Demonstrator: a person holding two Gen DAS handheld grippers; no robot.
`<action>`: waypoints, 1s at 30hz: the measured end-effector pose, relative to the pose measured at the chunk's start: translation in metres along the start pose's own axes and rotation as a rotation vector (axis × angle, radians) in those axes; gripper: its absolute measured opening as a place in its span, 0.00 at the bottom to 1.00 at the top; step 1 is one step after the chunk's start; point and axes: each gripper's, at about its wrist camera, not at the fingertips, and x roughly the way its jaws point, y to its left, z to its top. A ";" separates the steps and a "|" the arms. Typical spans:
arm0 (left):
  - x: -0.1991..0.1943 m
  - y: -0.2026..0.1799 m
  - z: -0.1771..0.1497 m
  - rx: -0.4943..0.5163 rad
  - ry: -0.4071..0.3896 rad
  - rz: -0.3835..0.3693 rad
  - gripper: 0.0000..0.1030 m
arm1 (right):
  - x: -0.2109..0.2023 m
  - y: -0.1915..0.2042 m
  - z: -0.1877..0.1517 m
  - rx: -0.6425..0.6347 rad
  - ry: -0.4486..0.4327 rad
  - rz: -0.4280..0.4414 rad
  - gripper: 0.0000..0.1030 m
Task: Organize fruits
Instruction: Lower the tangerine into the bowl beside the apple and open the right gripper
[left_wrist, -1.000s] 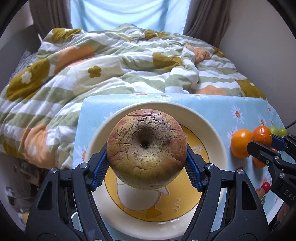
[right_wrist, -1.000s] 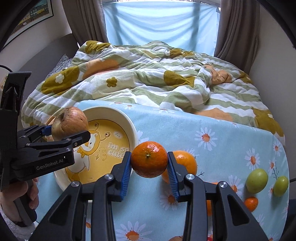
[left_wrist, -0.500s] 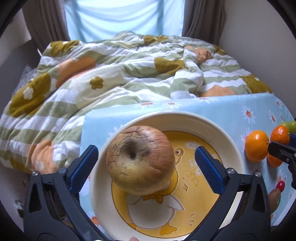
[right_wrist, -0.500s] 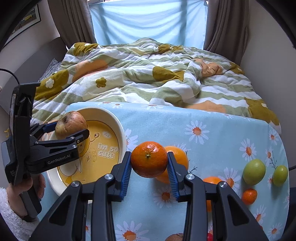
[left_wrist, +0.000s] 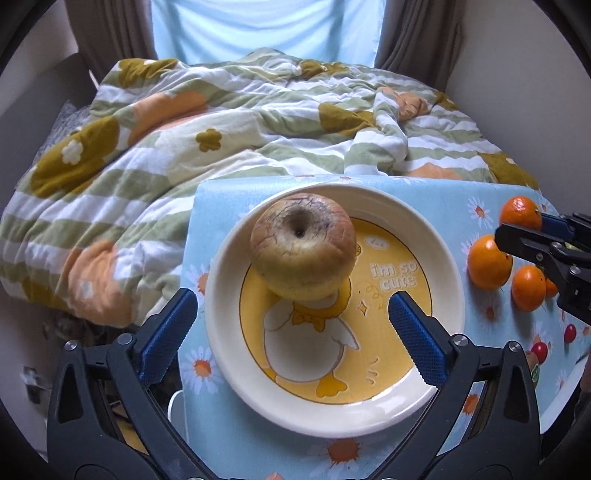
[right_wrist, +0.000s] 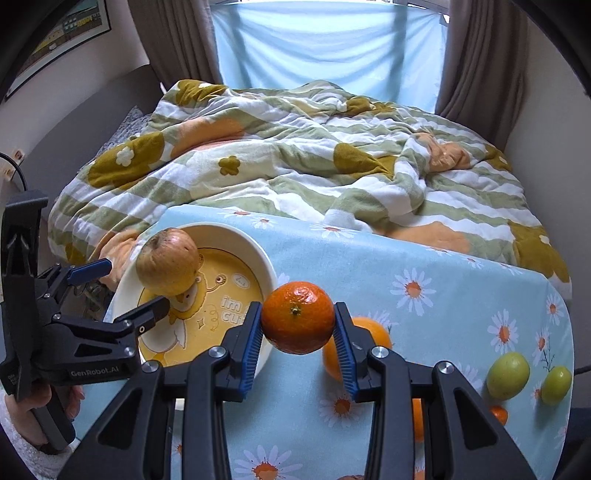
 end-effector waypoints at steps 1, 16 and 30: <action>-0.003 0.001 -0.003 -0.005 0.004 -0.001 1.00 | 0.002 0.003 0.002 -0.019 -0.001 0.007 0.33; -0.017 0.010 -0.037 -0.065 0.018 -0.003 1.00 | 0.069 0.036 0.016 -0.169 0.052 0.176 0.33; -0.021 0.015 -0.044 -0.099 0.033 -0.022 1.00 | 0.062 0.040 0.022 -0.153 -0.035 0.158 0.93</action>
